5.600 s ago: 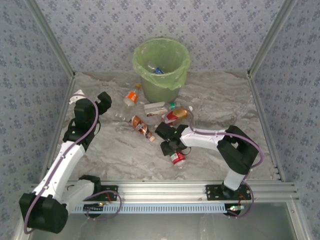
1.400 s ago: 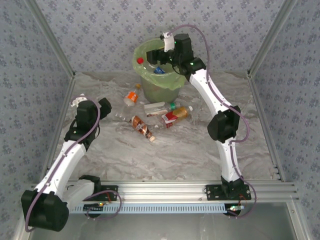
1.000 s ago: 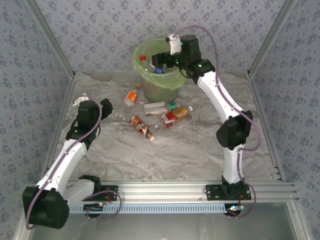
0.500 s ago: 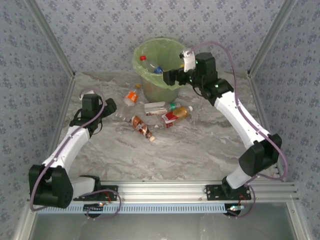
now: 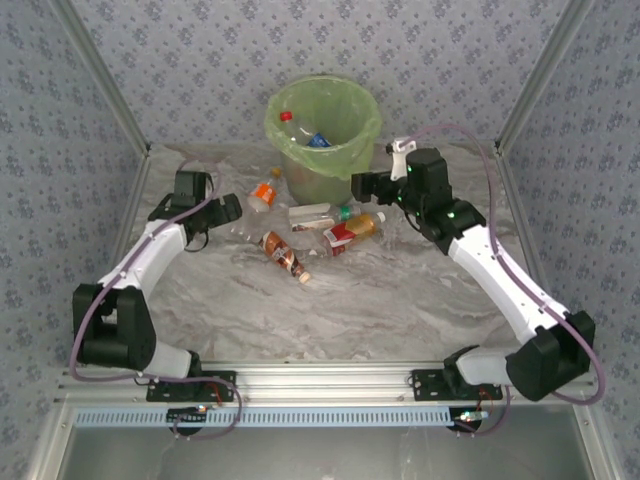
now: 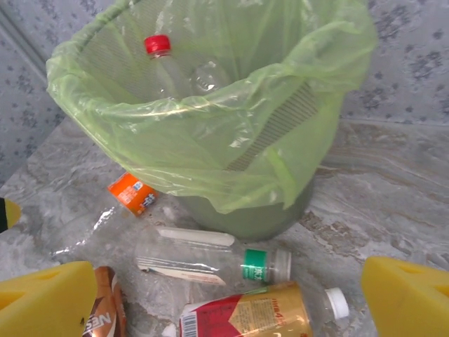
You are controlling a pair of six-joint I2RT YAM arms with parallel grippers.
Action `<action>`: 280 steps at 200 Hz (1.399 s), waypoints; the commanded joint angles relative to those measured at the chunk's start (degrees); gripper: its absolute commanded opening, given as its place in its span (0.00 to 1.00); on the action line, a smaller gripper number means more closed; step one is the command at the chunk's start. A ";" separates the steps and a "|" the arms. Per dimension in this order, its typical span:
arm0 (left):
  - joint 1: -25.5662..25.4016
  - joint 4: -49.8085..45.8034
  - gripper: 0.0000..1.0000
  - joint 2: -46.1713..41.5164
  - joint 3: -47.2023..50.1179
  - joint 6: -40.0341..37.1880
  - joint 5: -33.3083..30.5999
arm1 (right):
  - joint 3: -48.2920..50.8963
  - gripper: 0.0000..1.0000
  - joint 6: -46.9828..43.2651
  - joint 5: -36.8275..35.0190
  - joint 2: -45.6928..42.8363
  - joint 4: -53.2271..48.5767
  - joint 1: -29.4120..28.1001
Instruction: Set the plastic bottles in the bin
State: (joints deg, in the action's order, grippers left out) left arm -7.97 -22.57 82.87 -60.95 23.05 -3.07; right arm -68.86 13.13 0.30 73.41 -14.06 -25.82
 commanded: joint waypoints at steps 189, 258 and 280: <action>-4.61 -9.72 0.99 31.02 -27.97 -19.34 10.90 | 11.37 0.99 5.89 -11.78 -11.68 -0.45 0.67; -4.93 -9.51 0.99 37.08 -29.97 -23.55 11.20 | 12.69 0.99 6.21 -14.39 -13.81 -0.11 0.94; -5.73 -12.00 0.94 39.52 -32.09 -25.02 7.88 | 14.33 0.99 5.95 -13.96 -14.34 2.01 1.38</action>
State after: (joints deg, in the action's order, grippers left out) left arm -12.84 -31.46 119.59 -90.24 1.13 7.86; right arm -56.12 19.07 -12.29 60.47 -14.13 -25.08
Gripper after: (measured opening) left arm 0.968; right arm 0.988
